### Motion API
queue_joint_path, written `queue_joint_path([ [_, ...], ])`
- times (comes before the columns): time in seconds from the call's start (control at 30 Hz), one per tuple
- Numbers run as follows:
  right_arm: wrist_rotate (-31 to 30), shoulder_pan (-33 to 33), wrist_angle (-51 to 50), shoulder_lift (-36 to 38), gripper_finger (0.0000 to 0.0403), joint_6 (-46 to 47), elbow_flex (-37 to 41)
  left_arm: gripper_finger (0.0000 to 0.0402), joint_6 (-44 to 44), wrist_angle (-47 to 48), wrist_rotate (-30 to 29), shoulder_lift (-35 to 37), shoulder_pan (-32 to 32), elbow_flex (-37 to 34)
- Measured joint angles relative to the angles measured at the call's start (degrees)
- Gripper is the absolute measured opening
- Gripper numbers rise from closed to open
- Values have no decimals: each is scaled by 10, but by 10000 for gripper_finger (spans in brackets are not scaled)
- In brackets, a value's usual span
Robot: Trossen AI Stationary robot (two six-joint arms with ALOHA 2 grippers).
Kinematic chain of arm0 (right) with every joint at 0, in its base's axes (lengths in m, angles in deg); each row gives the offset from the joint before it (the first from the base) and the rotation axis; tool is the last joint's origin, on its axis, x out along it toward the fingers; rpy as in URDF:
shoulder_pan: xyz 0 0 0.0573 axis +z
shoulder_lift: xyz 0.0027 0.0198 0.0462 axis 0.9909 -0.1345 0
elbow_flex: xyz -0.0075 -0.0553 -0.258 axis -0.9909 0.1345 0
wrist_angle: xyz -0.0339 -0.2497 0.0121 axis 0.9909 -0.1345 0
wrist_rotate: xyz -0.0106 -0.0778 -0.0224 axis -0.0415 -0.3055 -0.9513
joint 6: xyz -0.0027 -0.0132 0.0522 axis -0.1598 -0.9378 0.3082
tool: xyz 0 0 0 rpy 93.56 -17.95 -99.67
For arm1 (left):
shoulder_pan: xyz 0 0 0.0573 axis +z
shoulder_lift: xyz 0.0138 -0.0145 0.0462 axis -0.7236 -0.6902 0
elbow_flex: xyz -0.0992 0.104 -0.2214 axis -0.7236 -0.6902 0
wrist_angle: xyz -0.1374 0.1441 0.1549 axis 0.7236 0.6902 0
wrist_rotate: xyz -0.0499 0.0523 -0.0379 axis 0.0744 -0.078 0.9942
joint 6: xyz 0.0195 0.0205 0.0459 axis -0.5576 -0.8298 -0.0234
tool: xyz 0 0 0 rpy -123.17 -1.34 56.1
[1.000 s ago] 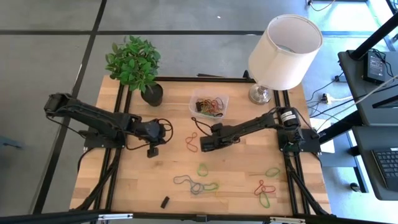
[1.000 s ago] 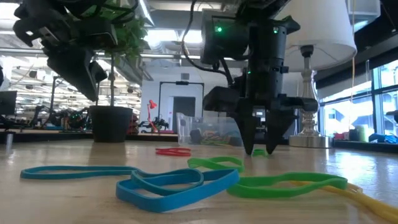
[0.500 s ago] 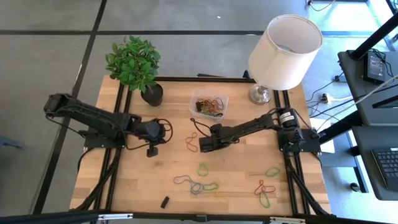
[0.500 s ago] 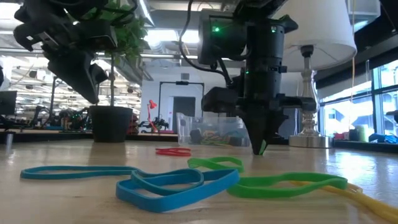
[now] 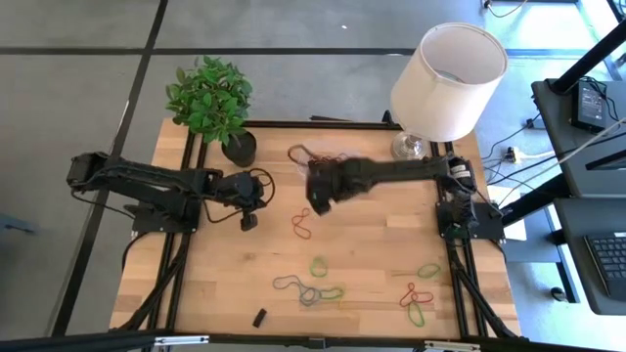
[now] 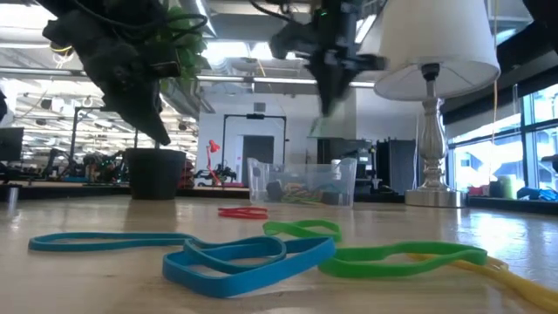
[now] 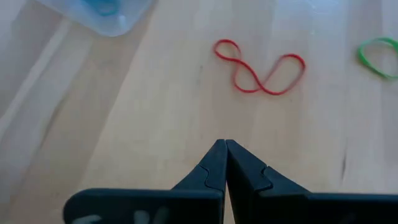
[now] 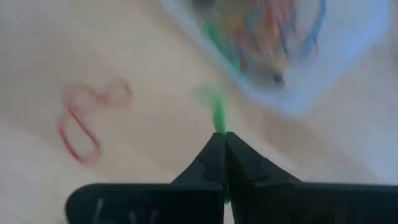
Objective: Pick and place rubber bands into bin
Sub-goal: Put the green rubber band into the transparent bin
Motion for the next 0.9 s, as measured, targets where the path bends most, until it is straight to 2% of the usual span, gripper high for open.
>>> queue_joint_path([
  [0.2, -1, -98, 53, -3, 1, -143, -18, 2, 15, -8, 5, 0, 32, 0],
  [0.37, 37, -159, 56, -36, 0, -213, -16, 2, 49, -13, 4, 0, 46, 0],
  [0.9, 45, -200, 59, -188, 0, -307, -16, 2, 93, -13, -5, 0, 46, 0],
])
